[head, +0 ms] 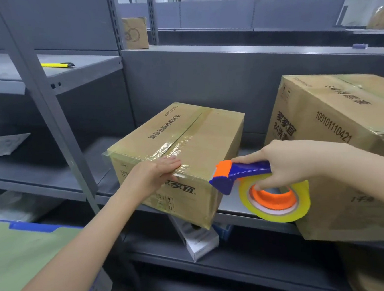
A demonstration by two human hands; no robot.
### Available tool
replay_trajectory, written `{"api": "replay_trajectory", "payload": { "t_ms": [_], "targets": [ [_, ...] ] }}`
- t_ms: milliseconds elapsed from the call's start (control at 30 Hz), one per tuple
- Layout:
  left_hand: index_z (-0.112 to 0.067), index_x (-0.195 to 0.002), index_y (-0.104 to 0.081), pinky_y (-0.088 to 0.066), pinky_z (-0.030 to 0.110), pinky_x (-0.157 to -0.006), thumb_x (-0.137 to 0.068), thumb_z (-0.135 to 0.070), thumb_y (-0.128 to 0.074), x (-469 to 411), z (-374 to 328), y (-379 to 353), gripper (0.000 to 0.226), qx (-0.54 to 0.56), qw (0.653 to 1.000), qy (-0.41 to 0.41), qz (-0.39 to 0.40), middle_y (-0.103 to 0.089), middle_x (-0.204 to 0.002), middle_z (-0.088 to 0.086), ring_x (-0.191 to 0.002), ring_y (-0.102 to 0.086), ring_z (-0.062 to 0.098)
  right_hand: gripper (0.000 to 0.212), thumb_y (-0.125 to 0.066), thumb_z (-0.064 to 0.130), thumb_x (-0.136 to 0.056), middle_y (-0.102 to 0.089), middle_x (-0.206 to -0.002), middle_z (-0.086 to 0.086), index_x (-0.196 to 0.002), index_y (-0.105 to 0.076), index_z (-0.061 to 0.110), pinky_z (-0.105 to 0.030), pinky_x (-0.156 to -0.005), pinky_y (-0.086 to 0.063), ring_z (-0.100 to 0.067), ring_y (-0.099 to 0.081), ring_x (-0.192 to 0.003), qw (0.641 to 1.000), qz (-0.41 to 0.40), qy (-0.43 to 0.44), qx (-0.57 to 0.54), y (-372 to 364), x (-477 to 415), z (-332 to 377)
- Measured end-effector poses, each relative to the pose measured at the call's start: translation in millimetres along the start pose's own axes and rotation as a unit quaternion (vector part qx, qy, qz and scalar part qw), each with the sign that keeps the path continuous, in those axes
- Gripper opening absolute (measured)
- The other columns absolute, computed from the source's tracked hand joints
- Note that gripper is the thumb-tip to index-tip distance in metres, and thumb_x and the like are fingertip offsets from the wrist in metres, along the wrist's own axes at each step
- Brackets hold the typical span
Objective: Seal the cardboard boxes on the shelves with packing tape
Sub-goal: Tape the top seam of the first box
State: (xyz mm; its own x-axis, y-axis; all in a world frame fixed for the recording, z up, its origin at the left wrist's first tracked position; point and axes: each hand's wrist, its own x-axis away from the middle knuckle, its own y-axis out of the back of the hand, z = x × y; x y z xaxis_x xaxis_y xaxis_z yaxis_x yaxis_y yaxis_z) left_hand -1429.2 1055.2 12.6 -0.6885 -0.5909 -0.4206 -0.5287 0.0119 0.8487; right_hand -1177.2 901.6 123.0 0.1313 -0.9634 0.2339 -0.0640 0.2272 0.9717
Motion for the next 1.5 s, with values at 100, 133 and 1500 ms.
{"api": "replay_trajectory", "payload": {
  "t_ms": [100, 133, 1500],
  "targets": [
    [-0.009, -0.122, -0.059, -0.034, 0.033, -0.109, -0.082, -0.010, -0.068, 0.1, -3.3, 0.8, 0.041, 0.000, 1.000, 0.003, 0.006, -0.054, -0.131, 0.003, -0.126, -0.048, 0.017, 0.070, -0.054, 0.060, -0.081, -0.063, -0.081, 0.011, -0.137, -0.012, 0.061, -0.015, -0.055, -0.043, -0.006, -0.057, -0.063, 1.000, -0.003, -0.011, -0.026, -9.5, 19.0, -11.3],
    [-0.009, -0.122, -0.059, -0.033, 0.032, -0.110, -0.082, -0.009, -0.068, -0.1, -4.6, 1.2, 0.041, -0.003, 1.000, 0.003, 0.009, -0.054, -0.131, 0.003, -0.126, -0.047, 0.017, 0.071, -0.054, 0.061, -0.081, -0.063, -0.082, 0.012, -0.138, -0.011, 0.061, -0.015, -0.055, -0.043, -0.006, -0.057, -0.064, 0.999, -0.006, -0.010, -0.031, -12.1, 23.2, -13.7],
    [-0.011, -0.138, -0.042, -0.023, 0.038, -0.114, -0.081, -0.022, -0.070, -9.6, -52.3, -2.8, 0.065, -0.122, 0.962, -0.221, 0.105, -0.042, -0.143, 0.005, -0.135, -0.033, 0.019, 0.049, -0.049, 0.055, -0.084, -0.064, -0.103, 0.002, -0.131, -0.048, 0.040, -0.029, -0.069, -0.040, -0.017, -0.048, -0.080, 0.991, 0.094, 0.044, 0.083, -59.1, -46.1, 11.5]
  ]
}}
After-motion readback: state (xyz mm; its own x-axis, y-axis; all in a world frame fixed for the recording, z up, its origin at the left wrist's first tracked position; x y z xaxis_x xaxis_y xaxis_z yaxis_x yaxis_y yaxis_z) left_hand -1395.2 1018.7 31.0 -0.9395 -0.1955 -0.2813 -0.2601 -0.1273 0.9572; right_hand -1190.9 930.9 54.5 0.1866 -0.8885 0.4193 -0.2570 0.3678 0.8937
